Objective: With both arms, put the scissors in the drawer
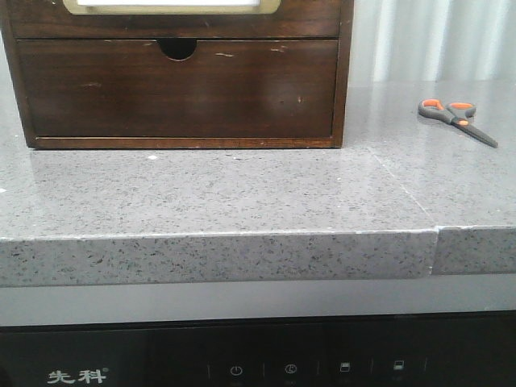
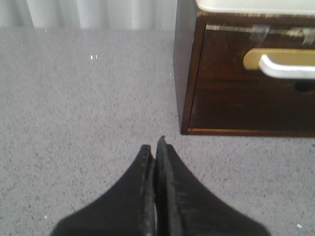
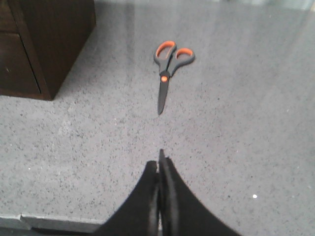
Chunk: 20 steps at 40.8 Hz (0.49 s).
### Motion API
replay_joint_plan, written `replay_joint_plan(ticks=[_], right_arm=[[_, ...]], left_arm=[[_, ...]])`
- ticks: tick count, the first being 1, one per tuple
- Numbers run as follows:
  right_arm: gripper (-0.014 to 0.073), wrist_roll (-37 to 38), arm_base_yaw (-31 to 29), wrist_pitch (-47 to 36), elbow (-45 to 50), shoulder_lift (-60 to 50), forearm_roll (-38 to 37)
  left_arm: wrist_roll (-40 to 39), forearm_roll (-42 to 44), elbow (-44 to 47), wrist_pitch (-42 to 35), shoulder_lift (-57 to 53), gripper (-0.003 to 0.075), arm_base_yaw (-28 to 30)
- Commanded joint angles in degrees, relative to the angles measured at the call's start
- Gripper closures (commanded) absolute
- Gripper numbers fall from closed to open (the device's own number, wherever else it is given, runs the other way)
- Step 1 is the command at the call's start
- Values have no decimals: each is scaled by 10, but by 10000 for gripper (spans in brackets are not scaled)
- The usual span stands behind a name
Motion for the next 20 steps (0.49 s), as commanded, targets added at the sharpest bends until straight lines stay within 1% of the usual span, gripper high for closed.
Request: replay_joint_plan(ticks=[1,10,14,16,18,20], right_arm=[[711,1,0,-32,-19,21,-9],[711,0,0,-15,-19,52,-29],[696,0,0,-13,-19,59,-37],[663,0,0,-13,-19,61,-39],[592,0,0,-13,-19,63,-39],[489,0,0,-12,-19,63,-39]], left_arm=[[-3,-5,-9,-42,15,741,2],[-3,-22,-4,-42,21,741,2],[-3,-22,-4,-42,21,740,2],[-3,-22,-4,-42,21,739,2],[-3,-22,-4,-42,21,727,2],[-3,-22,-4,-42,21,668,2]])
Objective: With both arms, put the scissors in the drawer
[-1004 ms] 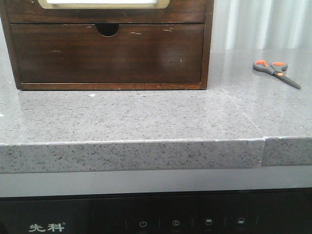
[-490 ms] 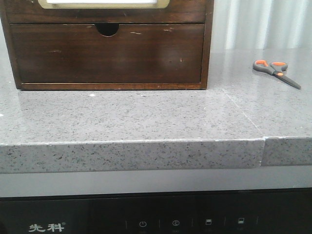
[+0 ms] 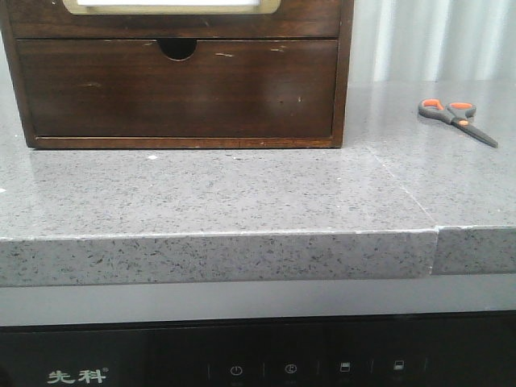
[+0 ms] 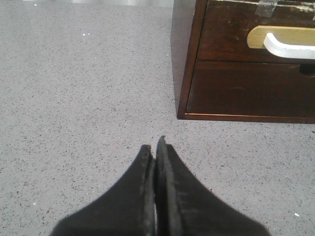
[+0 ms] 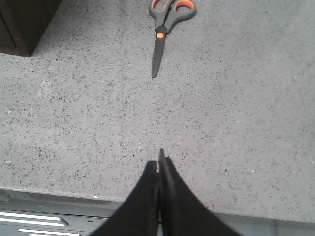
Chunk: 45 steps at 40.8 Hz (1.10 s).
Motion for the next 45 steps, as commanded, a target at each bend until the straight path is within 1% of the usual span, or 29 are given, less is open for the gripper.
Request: replay_joint_plan(ticks=[1,2,3,5,7,8,10,12,17,22,25,29,30,34,36,40,45], right_arm=[[421,0,0,-33,-19,4,-10],[351,0,0,-33,-19,4,-10],[298,0,0,-34,-19,4,-10],[193,0,0,-36,-19,4,-10],[123,0,0,-37,-19,4,-10],[104,0,0,-38,-19,4,-10],[81,0,0,-38,-19,4,-10],[81,0,0,-37,-19,4,-10],[81,0,0,-37,-19,4,-10],[81,0,0,-37,-19,4,-10],[81,0,0,-37,-19,4,-10],[81,0,0,-37,-19,4,-10],[81,0,0,-37,-19,4,-10],[81,0,0,-37,-19,4,-10],[81,0,0,-37,-19,4,-10],[81,0,0,-37,-19,4,-10],[81,0,0,-37,-19,4,-10]], left_arm=[[-3,-6,-15,-42,5,634,2],[-3,-6,-15,-42,5,580,2],[-3,-6,-15,-42,5,532,2],[-3,-6,-15,-42,5,401,2],[-3,-6,-15,-43,5,246,2],[-3,-6,-15,-43,5,213,2],[-3,-12,-15,-45,5,111,2],[-3,-23,-15,-49,7,69,2],[-3,-90,-15,-62,26,62,2],[3,-192,-15,-71,72,62,2],[35,-263,-17,-71,104,62,2],[103,-417,-17,-61,148,62,2],[136,-467,-17,-56,159,62,2],[260,-623,-17,-44,198,62,2],[304,-706,-17,-35,220,62,2],[383,-816,-17,-22,265,62,2],[458,-921,-17,-2,309,75,2]])
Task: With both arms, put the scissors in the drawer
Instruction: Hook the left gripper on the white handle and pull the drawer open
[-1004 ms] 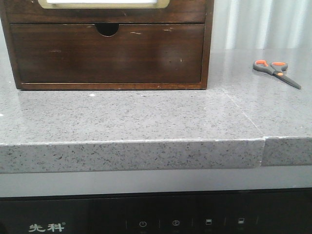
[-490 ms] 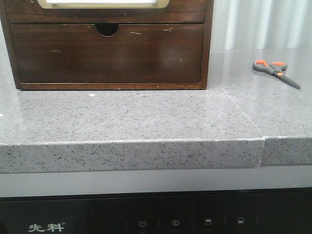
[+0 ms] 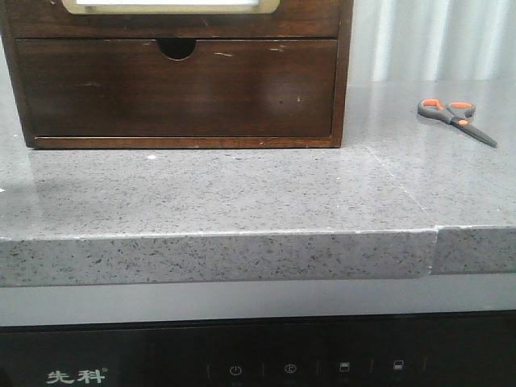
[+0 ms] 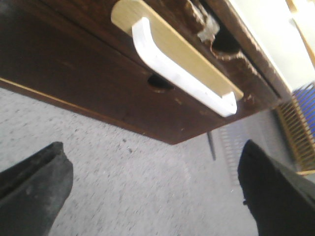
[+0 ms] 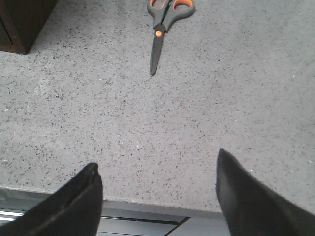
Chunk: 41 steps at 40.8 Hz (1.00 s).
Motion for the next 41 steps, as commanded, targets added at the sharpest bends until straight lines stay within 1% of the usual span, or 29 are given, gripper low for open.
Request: replay_joint_plan(ticks=[1,3,7,9,15,21,37,39,41], right_arm=[[81,0,0,-37,-19,3,-7],[81,0,0,-37,-19,3,-7],[81,0,0,-37,-19,3,-7],[81,0,0,-37,-19,3,-7],[81,0,0,-37,-19,3,-7],[81,0,0,-37,-19,3,-7],[81,0,0,-37,-19,3,-7],[81,0,0,-37,-19,3,-7],[81,0,0,-37,-19,3,-7]], left_arm=[[74,-130,-17,21,27,83,2],[106,-168,-17,33,41,98,2],[146,-233,-17,57,75,141,2],[158,-248,-19,70,89,162,2],[158,-248,-47,107,141,211,2],[158,-248,-82,134,183,219,2],[152,-248,-160,140,244,221,2],[151,-248,-166,140,249,232,2],[151,-248,-173,139,255,261,2]])
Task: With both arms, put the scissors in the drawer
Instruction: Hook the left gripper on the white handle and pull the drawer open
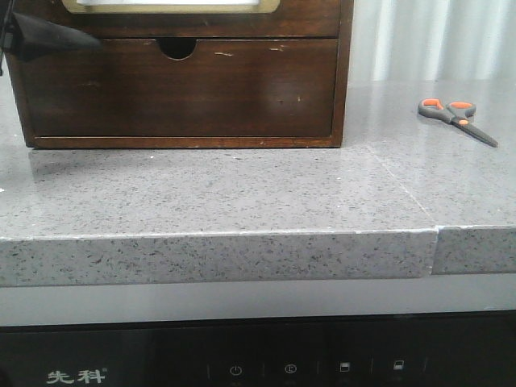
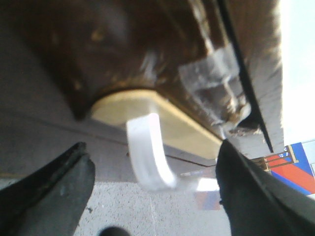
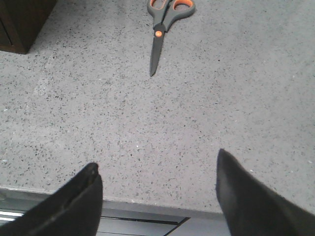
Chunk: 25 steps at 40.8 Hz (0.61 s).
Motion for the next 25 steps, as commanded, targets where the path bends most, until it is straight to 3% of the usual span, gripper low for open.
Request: replay_joint_plan(ticks=[1,16,25], right_arm=[[81,0,0,-37,-19,3,-6],[81,0,0,-37,-19,3,-6],[81,0,0,-37,-19,3,-6]], left_arm=[[-3,-50,-29,28,-8,275,2],[-4,-50,-33,50,5,552,2],[-3,-50,-29,92,-6,596,2]])
